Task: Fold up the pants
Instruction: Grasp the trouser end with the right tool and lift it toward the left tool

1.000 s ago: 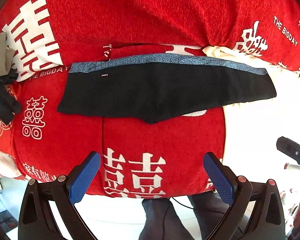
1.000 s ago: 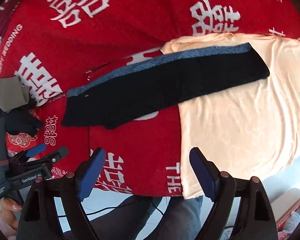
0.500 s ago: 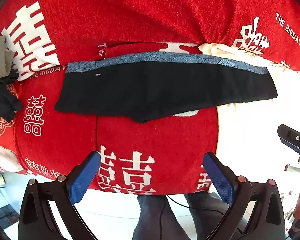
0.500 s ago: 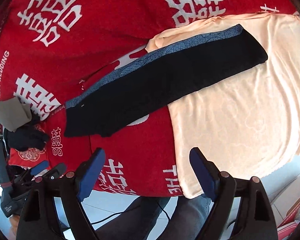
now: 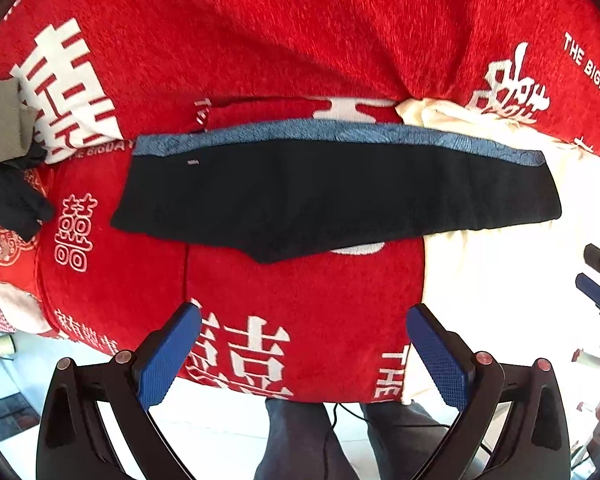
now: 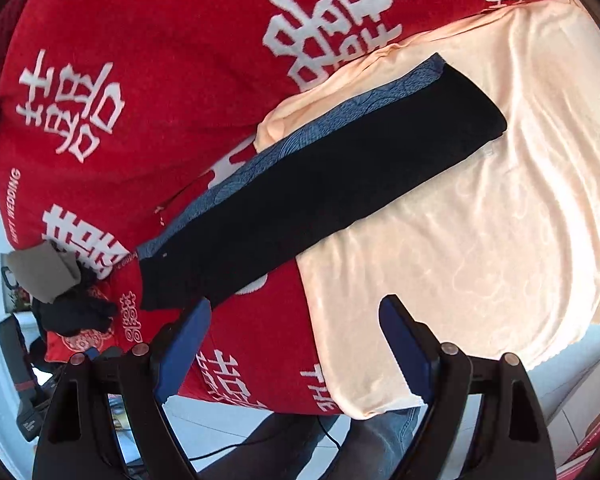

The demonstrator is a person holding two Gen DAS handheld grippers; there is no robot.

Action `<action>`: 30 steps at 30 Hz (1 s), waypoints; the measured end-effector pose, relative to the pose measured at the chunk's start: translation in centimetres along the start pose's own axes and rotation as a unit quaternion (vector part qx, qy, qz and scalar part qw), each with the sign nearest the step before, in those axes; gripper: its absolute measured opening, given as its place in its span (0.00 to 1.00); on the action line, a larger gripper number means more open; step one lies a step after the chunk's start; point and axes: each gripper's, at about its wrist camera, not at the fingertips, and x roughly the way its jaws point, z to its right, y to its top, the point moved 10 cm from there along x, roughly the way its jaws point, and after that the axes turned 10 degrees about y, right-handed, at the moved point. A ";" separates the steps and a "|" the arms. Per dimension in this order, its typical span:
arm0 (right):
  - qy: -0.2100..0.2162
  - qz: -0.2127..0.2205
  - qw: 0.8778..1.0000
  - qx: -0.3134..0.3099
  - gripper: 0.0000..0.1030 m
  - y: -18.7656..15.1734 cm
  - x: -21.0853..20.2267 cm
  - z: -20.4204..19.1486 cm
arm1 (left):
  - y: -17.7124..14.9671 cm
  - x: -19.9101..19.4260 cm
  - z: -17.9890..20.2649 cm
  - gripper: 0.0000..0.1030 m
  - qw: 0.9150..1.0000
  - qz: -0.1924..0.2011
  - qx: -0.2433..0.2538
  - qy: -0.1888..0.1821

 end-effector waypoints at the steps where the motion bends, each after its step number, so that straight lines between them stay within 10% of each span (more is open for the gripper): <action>1: 0.005 0.003 1.000 0.005 0.86 0.3 -0.1 0.4 | 0.0 0.4 0.5 1.00 1.000 -0.005 0.001 -0.001; 19: 0.028 0.029 0.992 0.120 0.86 4.2 1.9 13.9 | 5.2 10.4 12.6 1.00 0.999 -0.008 0.049 0.016; 23: 0.000 0.074 0.991 0.116 0.27 8.3 2.0 16.8 | 8.7 11.5 15.9 1.00 0.999 0.028 0.040 0.008; 30: -0.028 0.111 0.991 0.074 0.22 14.6 3.7 20.3 | 11.1 16.5 21.1 1.00 0.998 0.041 0.044 0.007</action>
